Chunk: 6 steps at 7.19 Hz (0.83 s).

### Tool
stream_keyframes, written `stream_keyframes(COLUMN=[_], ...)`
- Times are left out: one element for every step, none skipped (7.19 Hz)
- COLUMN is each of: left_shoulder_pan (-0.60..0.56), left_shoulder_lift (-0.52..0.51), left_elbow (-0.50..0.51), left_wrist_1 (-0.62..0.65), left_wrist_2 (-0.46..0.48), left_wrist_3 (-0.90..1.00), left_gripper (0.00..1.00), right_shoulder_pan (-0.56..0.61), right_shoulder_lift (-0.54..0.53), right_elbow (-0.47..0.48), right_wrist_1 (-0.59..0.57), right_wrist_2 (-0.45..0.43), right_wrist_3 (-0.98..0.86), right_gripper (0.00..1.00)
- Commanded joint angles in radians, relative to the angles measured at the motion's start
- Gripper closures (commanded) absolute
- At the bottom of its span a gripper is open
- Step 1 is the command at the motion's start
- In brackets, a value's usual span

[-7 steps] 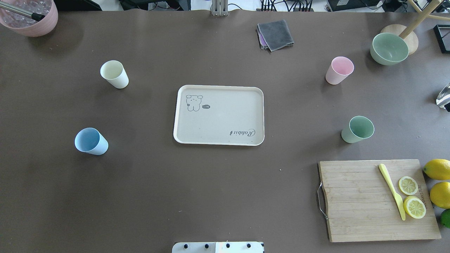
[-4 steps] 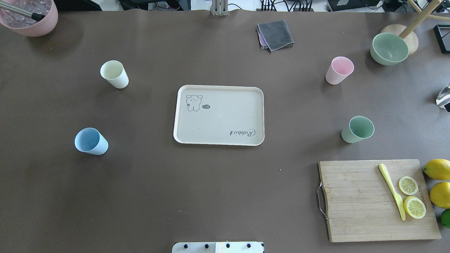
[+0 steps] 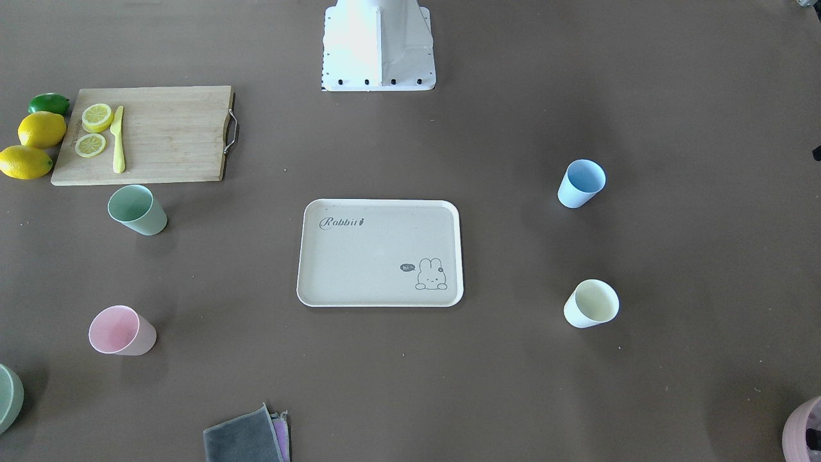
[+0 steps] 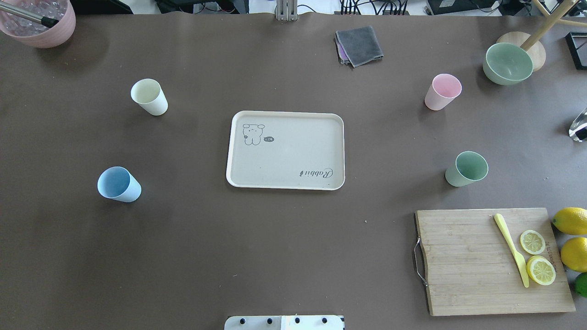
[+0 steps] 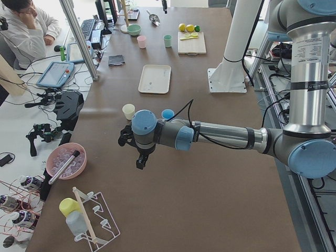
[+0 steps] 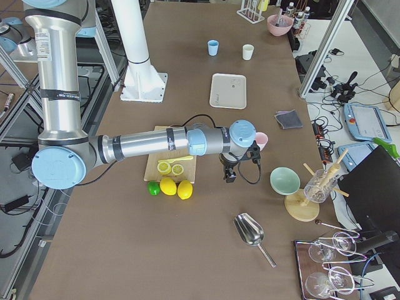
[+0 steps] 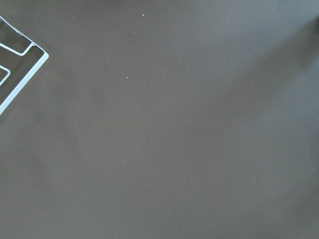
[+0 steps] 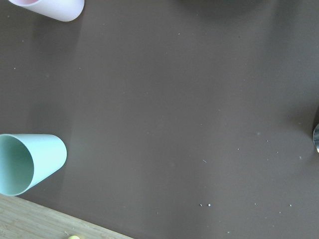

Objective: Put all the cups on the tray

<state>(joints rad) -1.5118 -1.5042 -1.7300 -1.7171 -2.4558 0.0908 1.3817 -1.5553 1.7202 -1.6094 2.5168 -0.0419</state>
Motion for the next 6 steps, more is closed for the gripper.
stream_keyframes(left_shoulder_pan=[0.001,0.001,0.001,0.001,0.001,0.002], left_shoulder_lift=[0.01,0.01,0.01,0.009,0.007,0.004], left_elbow=[-0.002,-0.002,-0.003,-0.002,0.001,0.001], left_wrist_1=[-0.007,-0.007,-0.007,-0.007,-0.007,-0.007], left_wrist_2=[0.0,-0.002,-0.002,0.0,0.0,0.0], left_wrist_3=[-0.003,-0.002,-0.003,-0.011,-0.011,-0.011], left_gripper=[0.02,0.02,0.02,0.02,0.02,0.02], right_shoulder_pan=[-0.051,-0.087,-0.133,-0.201,-0.293,-0.355], right_shoulder_lift=[0.003,0.018,0.02,0.014,0.014,0.02], right_elbow=[0.002,0.027,0.036,0.033,0.029,0.019], right_wrist_1=[0.068,0.083,0.179,0.301,0.389,0.435], right_wrist_2=[0.035,0.039,0.036,0.013,-0.051,-0.085], right_wrist_3=[0.014,0.105,0.219,0.373,0.516,0.59], right_gripper=[0.0,0.0,0.0,0.0,0.0,0.02])
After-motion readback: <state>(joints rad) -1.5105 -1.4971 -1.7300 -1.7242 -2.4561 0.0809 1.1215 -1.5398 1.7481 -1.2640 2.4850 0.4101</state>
